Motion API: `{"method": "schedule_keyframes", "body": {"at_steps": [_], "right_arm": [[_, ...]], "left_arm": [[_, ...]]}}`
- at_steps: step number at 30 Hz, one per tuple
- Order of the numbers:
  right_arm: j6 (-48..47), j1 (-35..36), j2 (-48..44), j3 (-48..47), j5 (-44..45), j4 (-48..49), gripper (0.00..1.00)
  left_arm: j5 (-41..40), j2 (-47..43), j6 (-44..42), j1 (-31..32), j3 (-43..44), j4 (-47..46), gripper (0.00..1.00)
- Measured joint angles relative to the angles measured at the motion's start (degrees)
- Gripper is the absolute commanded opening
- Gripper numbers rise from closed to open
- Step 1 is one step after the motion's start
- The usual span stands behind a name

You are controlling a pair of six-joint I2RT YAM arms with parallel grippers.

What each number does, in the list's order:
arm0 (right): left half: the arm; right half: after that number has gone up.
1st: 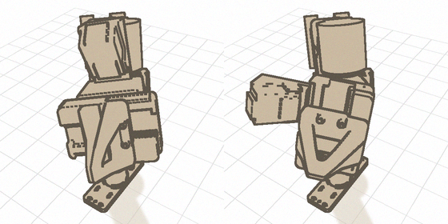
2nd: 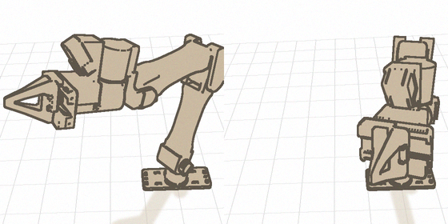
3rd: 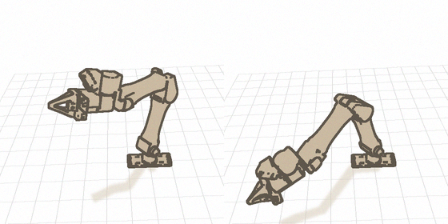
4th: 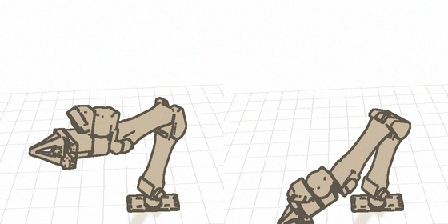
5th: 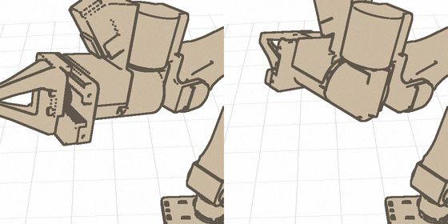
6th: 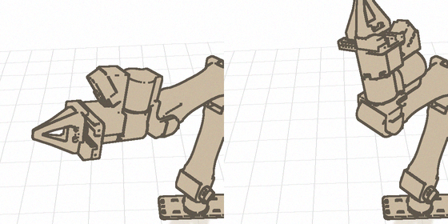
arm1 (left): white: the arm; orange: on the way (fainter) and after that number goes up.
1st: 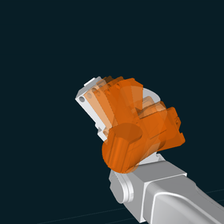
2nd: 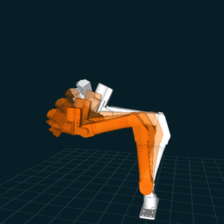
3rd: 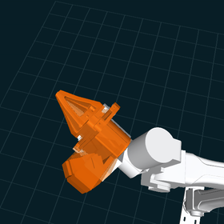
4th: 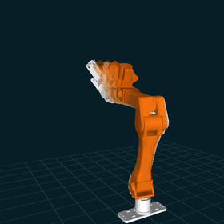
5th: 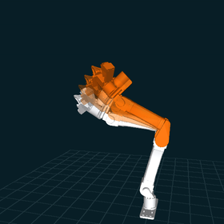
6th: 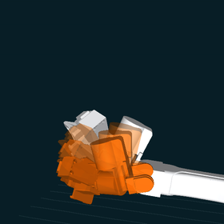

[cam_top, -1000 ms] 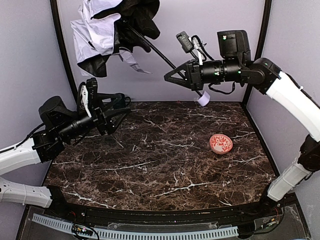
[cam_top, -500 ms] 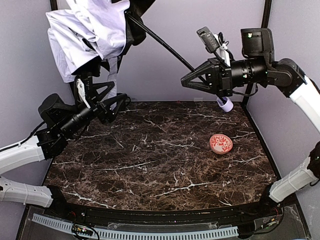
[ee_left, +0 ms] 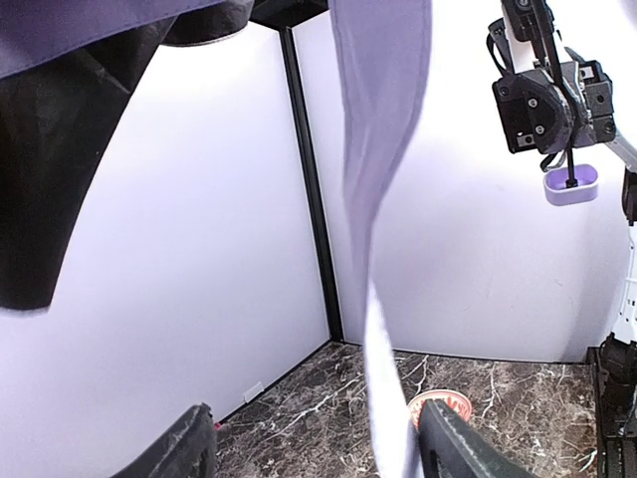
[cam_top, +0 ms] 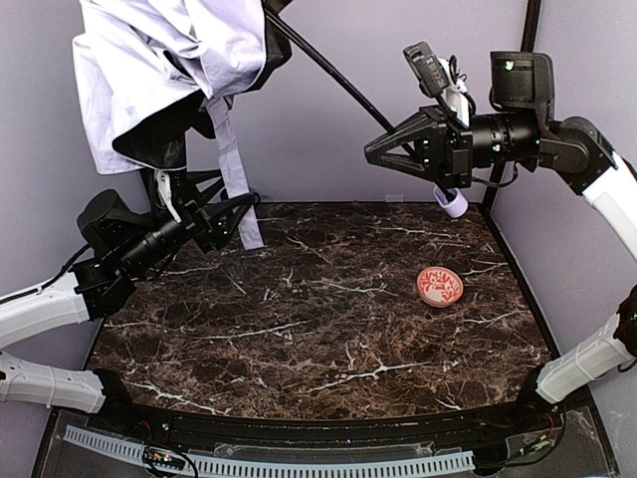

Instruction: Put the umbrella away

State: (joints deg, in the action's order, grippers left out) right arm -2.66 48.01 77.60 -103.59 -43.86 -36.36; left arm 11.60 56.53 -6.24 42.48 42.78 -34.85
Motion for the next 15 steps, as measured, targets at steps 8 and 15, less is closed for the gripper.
{"method": "schedule_keyframes", "body": {"at_steps": [8, 15], "right_arm": [[-0.1, -0.1, 0.0, 0.0, -0.1, 0.2, 0.00], [-0.3, -1.4, 0.0, -0.1, 1.3, -1.4, 0.00]], "left_arm": [[1.4, -0.4, 0.5, 0.0, -0.5, 0.4, 0.00], [3.4, -7.3, -2.6, -3.1, -5.1, 5.1, 0.00]]}}
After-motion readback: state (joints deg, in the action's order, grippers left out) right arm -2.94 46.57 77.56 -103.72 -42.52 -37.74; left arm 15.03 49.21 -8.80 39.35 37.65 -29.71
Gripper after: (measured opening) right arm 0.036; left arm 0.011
